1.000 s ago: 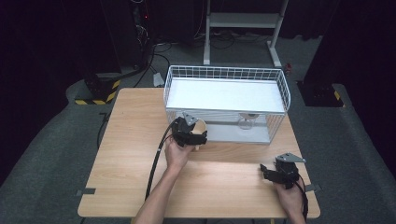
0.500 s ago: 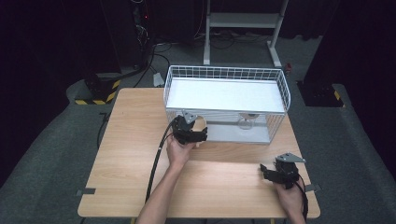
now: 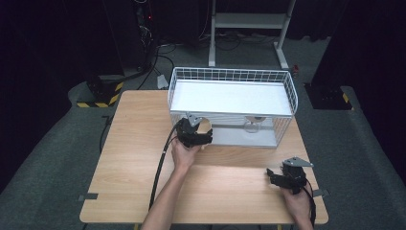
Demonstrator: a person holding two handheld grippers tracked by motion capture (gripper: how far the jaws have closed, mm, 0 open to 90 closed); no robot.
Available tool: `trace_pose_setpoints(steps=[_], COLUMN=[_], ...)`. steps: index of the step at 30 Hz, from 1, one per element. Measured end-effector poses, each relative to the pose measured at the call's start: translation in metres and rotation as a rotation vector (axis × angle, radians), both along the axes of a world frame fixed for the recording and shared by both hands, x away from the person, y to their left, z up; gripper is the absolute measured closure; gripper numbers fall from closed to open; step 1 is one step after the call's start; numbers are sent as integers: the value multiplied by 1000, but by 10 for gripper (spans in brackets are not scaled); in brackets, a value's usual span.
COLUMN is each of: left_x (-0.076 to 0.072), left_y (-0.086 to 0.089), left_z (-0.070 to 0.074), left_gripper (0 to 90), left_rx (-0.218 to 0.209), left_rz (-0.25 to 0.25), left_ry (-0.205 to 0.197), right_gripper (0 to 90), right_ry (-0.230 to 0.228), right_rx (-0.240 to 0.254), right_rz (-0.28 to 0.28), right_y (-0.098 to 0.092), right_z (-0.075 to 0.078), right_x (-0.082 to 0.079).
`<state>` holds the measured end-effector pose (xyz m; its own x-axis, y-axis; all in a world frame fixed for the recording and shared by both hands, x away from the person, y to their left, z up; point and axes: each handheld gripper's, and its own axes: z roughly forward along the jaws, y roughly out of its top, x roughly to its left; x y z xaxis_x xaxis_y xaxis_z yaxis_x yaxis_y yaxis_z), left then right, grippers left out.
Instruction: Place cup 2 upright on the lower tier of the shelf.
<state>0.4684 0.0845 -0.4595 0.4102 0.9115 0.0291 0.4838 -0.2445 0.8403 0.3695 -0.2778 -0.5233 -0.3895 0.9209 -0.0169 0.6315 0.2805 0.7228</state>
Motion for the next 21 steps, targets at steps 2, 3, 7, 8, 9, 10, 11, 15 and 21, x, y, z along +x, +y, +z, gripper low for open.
trace_pose_setpoints(steps=[2,3,7,8,9,10,11,15,21], left_x=[0,-1,-1,-1,-2,-2,-3,-6,-15], left_y=[0,0,0,0,0,0,1,1,4], left_z=[1,2,5,5,5,5,5,9,13], left_gripper=[80,66,56,55,55,52,51,50,45], left_rx=[-10,-27,-36,-36,-30,-29,-24,-19,-14], left_rz=[-5,-5,10,10,7,5,2,-3,-16], left_ry=[-11,-16,-21,-21,-16,-13,-13,-12,-22], right_gripper=[268,268,268,268,268,268,268,268,268], right_ry=[0,0,0,0,0,0,0,0,0], right_rx=[-1,0,0,0,0,0,0,0,0], right_rz=[0,0,1,1,1,1,1,1,1], right_y=[0,0,0,0,0,0,0,0,0], right_z=[0,0,0,0,0,0,0,0,0], right_x=[0,0,0,0,0,0,0,0,0])
